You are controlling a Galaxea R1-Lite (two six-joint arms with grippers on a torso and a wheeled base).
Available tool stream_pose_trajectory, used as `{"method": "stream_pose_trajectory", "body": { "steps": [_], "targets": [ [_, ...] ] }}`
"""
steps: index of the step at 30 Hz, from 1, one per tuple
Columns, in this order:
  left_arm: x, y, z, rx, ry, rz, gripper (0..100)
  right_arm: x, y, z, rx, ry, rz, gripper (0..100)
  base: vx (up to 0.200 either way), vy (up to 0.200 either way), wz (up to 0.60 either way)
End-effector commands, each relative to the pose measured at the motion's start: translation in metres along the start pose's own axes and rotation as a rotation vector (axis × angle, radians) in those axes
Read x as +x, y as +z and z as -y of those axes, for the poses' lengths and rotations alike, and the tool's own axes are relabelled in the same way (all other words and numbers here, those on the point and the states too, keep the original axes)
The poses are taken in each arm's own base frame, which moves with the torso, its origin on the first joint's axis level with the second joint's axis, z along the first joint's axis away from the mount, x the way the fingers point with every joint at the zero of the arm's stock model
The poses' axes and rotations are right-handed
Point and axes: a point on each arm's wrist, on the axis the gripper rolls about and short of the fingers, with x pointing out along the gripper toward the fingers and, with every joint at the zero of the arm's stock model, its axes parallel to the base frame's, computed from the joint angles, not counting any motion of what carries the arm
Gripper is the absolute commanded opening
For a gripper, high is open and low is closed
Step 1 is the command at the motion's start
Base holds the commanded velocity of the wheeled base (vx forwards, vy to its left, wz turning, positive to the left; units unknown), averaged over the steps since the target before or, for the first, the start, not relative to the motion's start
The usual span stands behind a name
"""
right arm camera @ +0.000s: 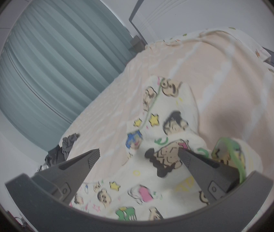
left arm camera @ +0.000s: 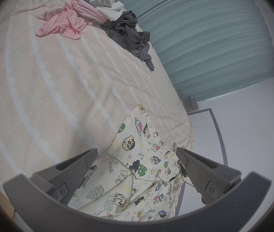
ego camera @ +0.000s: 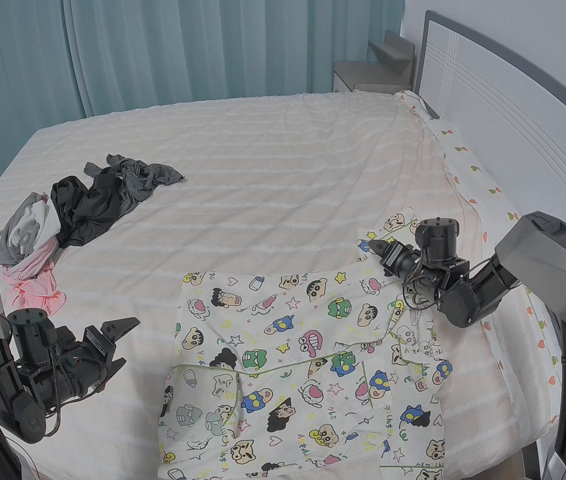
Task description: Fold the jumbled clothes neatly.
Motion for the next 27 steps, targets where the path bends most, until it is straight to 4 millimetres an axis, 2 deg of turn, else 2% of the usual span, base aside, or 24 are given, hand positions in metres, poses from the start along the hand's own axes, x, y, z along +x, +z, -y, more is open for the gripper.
{"method": "stream_pose_trajectory", "body": {
  "steps": [1, 16, 21, 23, 27],
  "targets": [
    [0.001, 0.001, 0.001, 0.005, -0.012, 0.007, 100, -0.038, 0.004, 0.003, 0.008, 0.034, -0.081, 100, 0.000, 0.000, 0.00],
    [0.001, 0.001, 0.001, 0.006, -0.014, 0.010, 100, -0.071, 0.056, 0.013, 0.045, 0.146, 0.019, 100, 0.000, 0.000, 0.00],
    [0.001, 0.001, 0.001, 0.007, -0.015, 0.010, 100, -0.088, 0.038, 0.022, 0.043, 0.176, -0.132, 100, 0.000, 0.000, 0.00],
    [0.001, 0.001, 0.001, 0.006, -0.014, 0.010, 100, -0.089, 0.034, 0.023, 0.044, 0.178, -0.140, 100, 0.000, 0.000, 0.00],
    [0.001, 0.001, 0.001, 0.006, -0.013, 0.008, 100, -0.093, 0.040, 0.022, 0.079, 0.227, -0.136, 100, 0.000, 0.000, 0.00]
  ]
}}
